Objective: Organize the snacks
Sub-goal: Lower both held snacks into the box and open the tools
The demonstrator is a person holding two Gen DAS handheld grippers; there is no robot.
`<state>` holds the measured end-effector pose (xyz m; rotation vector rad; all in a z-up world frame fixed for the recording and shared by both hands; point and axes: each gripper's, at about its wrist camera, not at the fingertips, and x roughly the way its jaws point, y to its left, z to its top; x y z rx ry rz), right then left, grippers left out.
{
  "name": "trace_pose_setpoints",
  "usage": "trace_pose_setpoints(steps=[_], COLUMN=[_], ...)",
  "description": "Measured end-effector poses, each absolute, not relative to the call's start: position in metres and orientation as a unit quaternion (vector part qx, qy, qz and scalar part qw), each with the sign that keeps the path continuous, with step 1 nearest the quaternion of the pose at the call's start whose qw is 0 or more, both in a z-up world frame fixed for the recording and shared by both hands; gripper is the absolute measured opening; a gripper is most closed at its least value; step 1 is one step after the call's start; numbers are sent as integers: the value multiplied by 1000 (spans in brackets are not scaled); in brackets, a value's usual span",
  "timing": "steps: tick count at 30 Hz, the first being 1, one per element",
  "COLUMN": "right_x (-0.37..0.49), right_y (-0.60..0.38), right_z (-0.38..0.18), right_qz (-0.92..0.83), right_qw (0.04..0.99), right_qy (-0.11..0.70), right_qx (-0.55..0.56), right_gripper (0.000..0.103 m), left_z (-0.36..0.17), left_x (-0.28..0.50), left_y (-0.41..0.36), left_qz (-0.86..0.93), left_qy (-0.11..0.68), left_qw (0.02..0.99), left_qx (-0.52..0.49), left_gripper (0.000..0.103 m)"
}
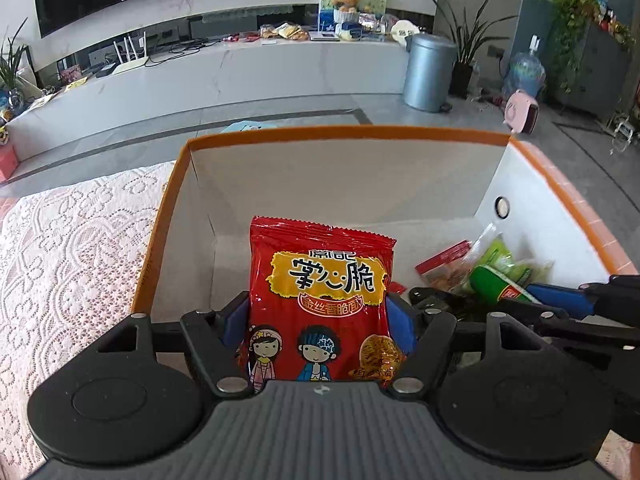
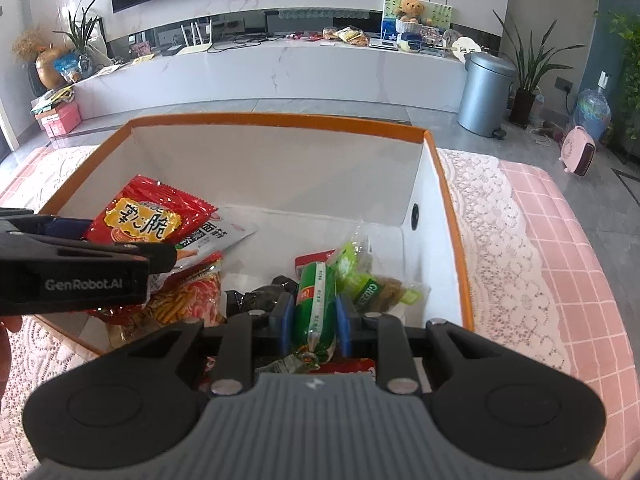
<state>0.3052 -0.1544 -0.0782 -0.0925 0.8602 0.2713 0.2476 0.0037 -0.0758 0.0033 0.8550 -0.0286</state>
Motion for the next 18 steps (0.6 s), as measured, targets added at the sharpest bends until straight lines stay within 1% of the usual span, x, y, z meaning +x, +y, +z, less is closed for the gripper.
trace_pose_setpoints(steps=[10,18], right_x=[314,312], right_y=[-146,-146], right_z=[-83,-83], right_qz=[132,132], right_qw=[893,892], right_qy=[428,430], right_qx=[-44,-51], right_gripper=[20,20], left_z=[-75,-73], left_x=[252,257], left_y=[-6,-11], left_qz=[3,-4], left_qy=[427,436], left_qw=[904,899], left_qx=[37,47], left_gripper=[81,88])
